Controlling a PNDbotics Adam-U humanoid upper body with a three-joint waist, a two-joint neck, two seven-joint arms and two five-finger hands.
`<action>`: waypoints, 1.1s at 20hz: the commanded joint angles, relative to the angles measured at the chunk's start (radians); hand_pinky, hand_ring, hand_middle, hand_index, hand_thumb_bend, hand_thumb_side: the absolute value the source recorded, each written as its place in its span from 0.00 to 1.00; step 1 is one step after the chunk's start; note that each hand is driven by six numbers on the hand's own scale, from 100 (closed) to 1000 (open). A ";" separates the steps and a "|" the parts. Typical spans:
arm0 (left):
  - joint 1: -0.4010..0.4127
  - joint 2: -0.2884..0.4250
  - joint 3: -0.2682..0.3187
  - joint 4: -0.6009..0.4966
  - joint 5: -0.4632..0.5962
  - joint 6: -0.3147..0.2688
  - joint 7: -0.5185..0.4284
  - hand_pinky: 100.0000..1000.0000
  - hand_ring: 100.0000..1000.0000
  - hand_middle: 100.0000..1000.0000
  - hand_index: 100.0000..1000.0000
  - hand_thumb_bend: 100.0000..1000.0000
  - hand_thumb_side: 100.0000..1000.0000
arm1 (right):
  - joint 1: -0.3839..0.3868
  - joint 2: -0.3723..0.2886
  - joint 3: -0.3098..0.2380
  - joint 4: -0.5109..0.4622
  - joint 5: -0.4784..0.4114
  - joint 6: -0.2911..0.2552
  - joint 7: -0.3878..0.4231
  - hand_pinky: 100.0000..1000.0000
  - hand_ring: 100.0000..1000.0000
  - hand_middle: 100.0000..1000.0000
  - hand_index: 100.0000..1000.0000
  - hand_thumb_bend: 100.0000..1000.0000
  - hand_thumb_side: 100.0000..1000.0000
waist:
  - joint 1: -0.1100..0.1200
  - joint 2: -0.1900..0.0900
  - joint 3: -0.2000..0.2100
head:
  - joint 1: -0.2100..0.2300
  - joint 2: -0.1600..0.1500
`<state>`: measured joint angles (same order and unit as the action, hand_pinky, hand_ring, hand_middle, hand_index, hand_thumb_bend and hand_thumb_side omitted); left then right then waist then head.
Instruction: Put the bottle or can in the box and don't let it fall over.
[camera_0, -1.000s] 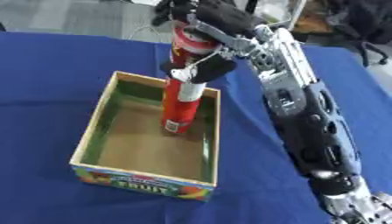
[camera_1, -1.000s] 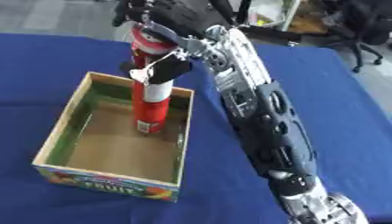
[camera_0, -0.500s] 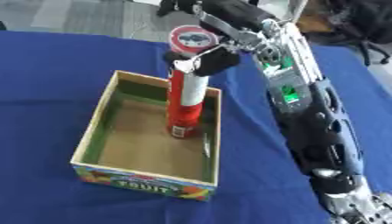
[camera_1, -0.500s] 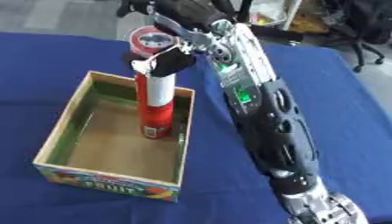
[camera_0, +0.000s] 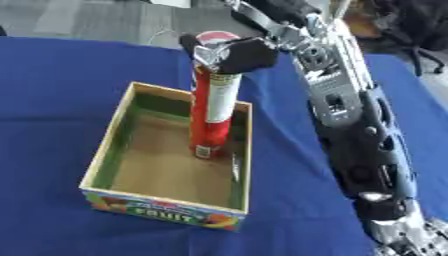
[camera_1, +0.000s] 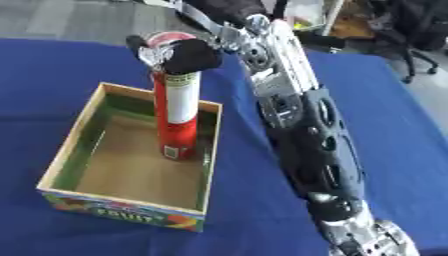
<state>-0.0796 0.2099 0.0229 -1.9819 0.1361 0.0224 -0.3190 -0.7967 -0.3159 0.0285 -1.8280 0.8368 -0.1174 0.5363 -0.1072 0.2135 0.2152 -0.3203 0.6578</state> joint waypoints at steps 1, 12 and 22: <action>-0.010 0.006 -0.001 -0.018 0.000 0.000 -0.004 0.42 0.76 0.57 0.57 0.15 0.84 | -0.035 -0.039 -0.026 -0.039 -0.038 0.040 -0.015 0.89 0.96 0.87 0.90 0.08 0.66 | 0.010 -0.016 0.002 | -0.005 -0.006; -0.009 0.009 -0.001 -0.018 0.001 -0.001 -0.004 0.42 0.76 0.57 0.57 0.15 0.84 | -0.074 -0.090 -0.140 -0.025 -0.115 0.250 -0.080 0.92 0.91 0.85 0.91 0.00 0.73 | 0.010 -0.020 0.002 | 0.018 -0.038; -0.007 0.009 0.010 -0.018 -0.004 -0.010 0.010 0.42 0.76 0.57 0.57 0.15 0.84 | -0.016 -0.182 -0.224 0.066 -0.175 0.323 -0.198 0.95 0.87 0.86 0.93 0.00 0.73 | 0.013 -0.012 -0.001 | 0.075 -0.065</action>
<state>-0.0798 0.2099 0.0239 -1.9819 0.1353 0.0160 -0.3136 -0.8007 -0.4534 -0.1766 -1.7642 0.6733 0.1998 0.3551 -0.1009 0.2138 0.2153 -0.2525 0.6071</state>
